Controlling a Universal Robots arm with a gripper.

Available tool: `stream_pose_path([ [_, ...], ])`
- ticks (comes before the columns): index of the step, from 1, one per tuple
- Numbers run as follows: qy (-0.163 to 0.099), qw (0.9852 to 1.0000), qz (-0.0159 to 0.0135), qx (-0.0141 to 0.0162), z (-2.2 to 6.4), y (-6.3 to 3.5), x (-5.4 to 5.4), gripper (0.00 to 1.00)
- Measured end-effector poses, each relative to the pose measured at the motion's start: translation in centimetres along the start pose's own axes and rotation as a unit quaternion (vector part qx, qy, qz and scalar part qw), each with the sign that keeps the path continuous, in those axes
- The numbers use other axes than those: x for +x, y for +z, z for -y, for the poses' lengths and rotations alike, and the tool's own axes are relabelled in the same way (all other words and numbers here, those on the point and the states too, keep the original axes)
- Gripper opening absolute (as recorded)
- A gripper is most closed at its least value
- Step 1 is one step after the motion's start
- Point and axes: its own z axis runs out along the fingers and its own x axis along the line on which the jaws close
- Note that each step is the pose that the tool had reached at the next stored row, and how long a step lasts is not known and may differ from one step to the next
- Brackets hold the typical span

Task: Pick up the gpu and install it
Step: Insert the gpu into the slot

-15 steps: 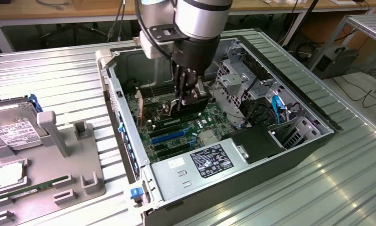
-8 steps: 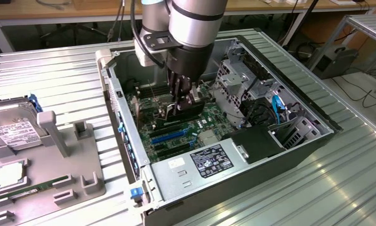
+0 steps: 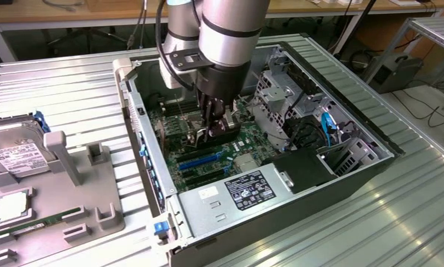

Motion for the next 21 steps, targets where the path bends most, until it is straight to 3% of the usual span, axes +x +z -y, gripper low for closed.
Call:
stream_pose_path([
  [5,0.0,1.0,0.0011,0.0,0.01,0.87,0.3,0.26],
  [14,0.0,1.0,0.0091,0.0,-0.2,1.54,0.3,0.26],
  [21,0.0,1.0,0.0092,0.0,-0.26,1.55,0.3,0.26],
])
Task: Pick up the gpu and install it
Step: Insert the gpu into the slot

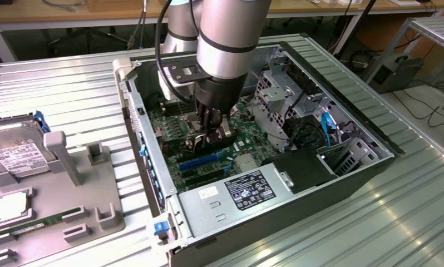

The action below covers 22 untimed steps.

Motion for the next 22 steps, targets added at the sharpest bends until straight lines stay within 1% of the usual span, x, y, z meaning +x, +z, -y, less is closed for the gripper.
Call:
stream_pose_path([
  [5,0.0,1.0,-0.0001,0.0,0.0,0.01,0.0,0.26],
  [14,0.0,1.0,-0.0001,0.0,0.0,0.31,0.07,0.26],
  [22,-0.001,1.0,0.0,0.0003,0.06,0.9,0.09,0.26],
])
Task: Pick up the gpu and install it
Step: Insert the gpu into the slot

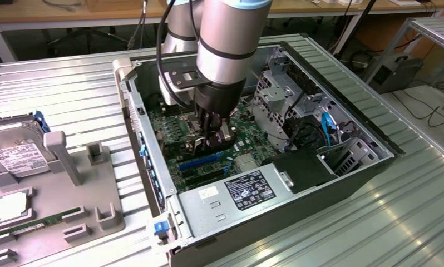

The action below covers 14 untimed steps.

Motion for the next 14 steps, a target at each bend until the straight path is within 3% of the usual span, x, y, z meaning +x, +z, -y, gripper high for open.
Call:
stream_pose_path([
  [14,0.0,1.0,0.0001,0.0001,0.01,0.25,0.01,0.26],
])
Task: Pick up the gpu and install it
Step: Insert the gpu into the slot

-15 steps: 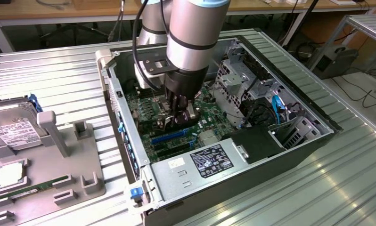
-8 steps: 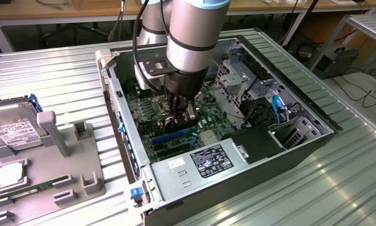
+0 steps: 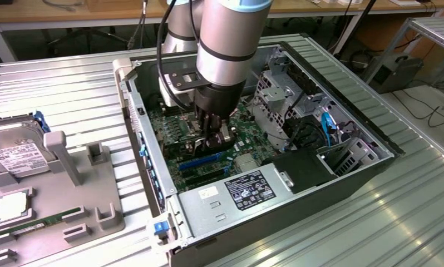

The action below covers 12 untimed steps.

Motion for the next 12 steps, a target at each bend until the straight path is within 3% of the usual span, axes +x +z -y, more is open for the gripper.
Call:
stream_pose_path([
  [12,0.0,1.0,0.0,0.004,0.01,0.72,0.08,0.26],
])
